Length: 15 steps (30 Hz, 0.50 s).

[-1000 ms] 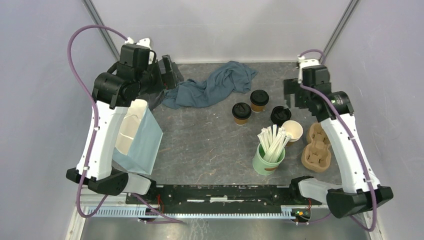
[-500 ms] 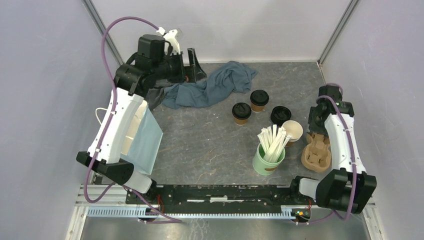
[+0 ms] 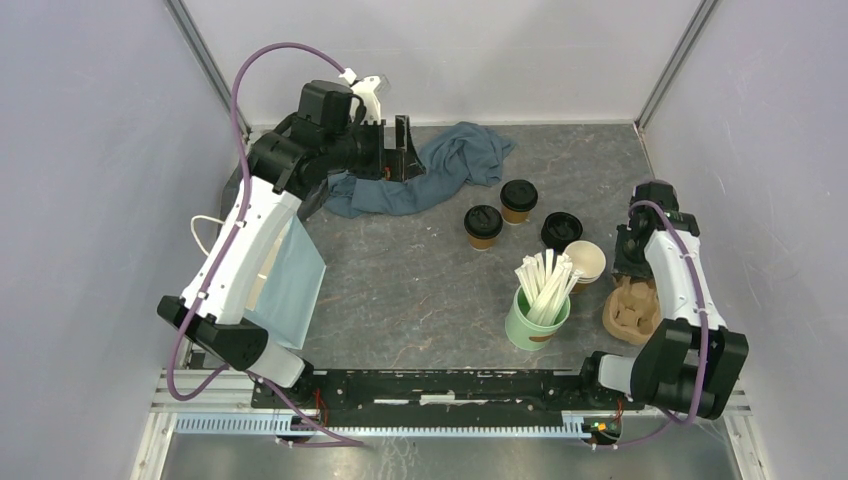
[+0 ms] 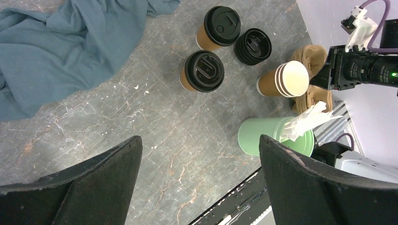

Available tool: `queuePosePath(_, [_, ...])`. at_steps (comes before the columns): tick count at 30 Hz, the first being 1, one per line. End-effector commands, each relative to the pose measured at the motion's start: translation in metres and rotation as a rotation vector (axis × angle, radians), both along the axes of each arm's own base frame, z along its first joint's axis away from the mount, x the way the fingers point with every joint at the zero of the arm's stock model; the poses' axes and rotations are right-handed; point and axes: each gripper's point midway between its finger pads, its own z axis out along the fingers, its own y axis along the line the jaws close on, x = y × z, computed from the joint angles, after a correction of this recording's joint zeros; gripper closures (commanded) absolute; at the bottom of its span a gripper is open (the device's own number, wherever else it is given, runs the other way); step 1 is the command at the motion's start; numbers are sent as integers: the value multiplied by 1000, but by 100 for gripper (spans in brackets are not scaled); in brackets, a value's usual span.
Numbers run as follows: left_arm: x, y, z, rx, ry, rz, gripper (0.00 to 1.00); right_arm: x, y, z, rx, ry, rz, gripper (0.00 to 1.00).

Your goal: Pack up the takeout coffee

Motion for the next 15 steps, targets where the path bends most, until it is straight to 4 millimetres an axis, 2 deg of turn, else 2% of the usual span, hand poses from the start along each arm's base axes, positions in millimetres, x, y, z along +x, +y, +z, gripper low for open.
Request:
queuePosePath(1, [8, 1, 8, 21, -66, -17, 0, 10, -9, -8, -34, -30, 0, 64])
queuePosePath(10, [4, 10, 9, 47, -83, 4, 0, 7, -13, -24, -28, -16, -24, 65])
queuePosePath(15, [3, 11, 8, 49, -84, 3, 0, 11, -13, -26, -25, -22, -26, 71])
